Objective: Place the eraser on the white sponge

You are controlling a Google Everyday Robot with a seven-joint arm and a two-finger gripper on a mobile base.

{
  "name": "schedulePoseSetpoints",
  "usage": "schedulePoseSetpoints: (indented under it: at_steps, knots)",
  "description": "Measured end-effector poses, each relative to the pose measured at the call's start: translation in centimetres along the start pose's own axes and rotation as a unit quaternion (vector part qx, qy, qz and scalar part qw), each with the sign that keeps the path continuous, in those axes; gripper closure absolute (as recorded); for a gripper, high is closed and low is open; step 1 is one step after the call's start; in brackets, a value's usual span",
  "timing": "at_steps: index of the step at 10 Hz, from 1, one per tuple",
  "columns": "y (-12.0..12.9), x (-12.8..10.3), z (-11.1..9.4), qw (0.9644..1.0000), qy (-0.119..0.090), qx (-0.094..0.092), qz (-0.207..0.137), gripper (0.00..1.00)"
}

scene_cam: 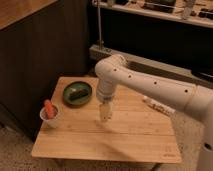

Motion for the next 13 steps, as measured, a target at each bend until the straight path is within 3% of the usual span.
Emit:
schedulePoseSetpoints:
  at_steps: [2,5,7,9,13]
  knots:
    - [1.1,0.0,-0.8,0.9996,0.018,-0.013,-0.018,0.20]
    - [6.1,0.0,-1.7,0.9971,0.045,-0.039,-0.048,0.20]
    - [11.1,0.3,-2.2,0.9927,0.065,-0.070,-0.073,0.20]
    - [13.9,0.3,-2.6,0.9889,0.078,-0.092,-0.087,0.20]
    - [14.1,0.2,-2.6,0.9886,0.079,-0.094,-0.088,0.20]
